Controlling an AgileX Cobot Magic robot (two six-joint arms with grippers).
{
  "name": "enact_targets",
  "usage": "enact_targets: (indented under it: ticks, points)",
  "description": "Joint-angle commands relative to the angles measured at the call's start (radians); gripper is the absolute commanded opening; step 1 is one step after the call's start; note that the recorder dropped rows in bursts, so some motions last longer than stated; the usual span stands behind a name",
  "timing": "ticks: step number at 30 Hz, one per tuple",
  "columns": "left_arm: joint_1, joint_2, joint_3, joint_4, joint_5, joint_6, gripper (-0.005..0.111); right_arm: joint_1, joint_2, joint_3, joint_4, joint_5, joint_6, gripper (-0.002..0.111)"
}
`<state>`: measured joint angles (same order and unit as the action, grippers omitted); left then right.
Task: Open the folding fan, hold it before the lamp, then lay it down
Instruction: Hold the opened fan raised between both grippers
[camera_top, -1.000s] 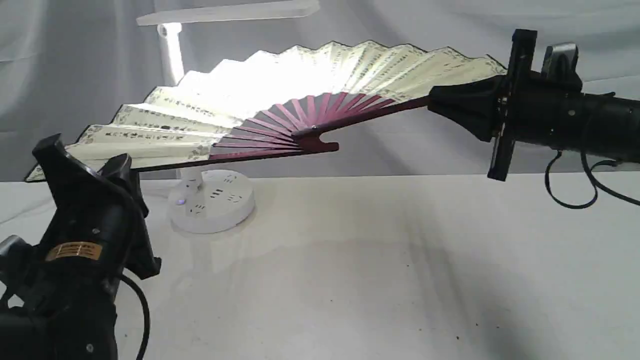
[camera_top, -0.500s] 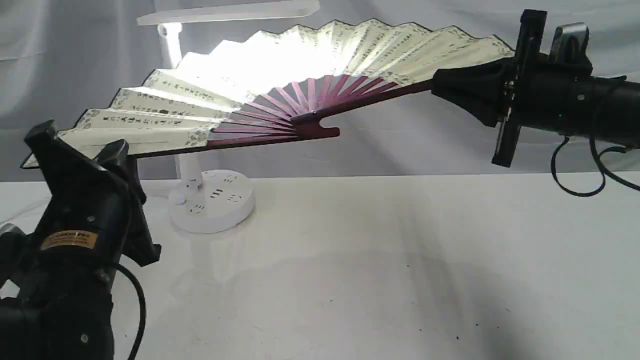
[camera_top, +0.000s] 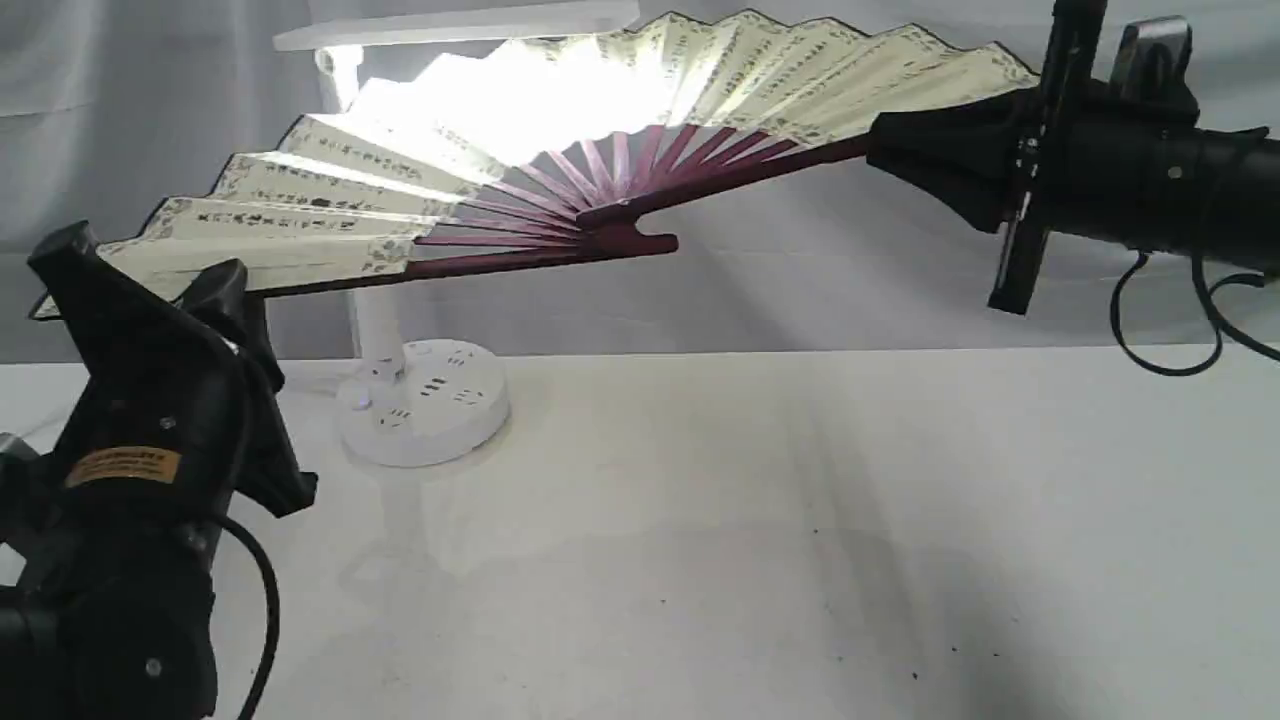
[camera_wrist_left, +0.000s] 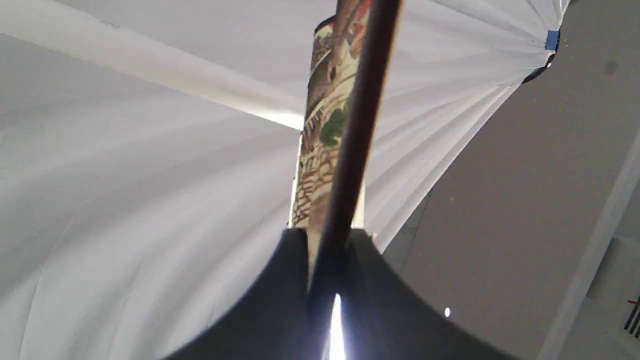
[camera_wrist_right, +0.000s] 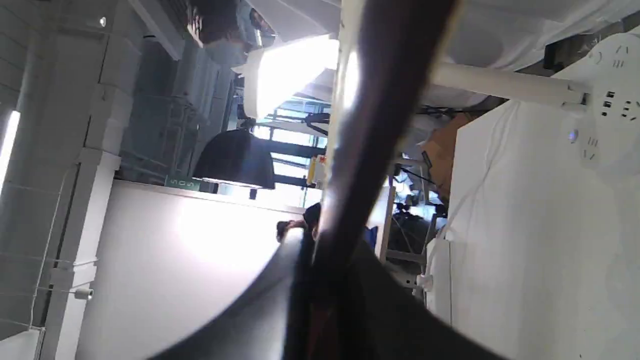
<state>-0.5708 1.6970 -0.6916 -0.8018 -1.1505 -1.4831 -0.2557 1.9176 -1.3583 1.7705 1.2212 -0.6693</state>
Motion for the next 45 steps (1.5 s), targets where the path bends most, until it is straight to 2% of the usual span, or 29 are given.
enact_targets:
  ticks: [1, 45]
  points:
    - [0.014, -0.03, -0.012, -0.048, -0.071, -0.064, 0.0, -0.007, -0.005, -0.006, -0.026, -0.031, -0.025, 0.0]
    - [0.014, -0.034, -0.012, -0.051, -0.071, -0.052, 0.0, -0.007, -0.005, -0.006, -0.026, -0.037, -0.063, 0.0]
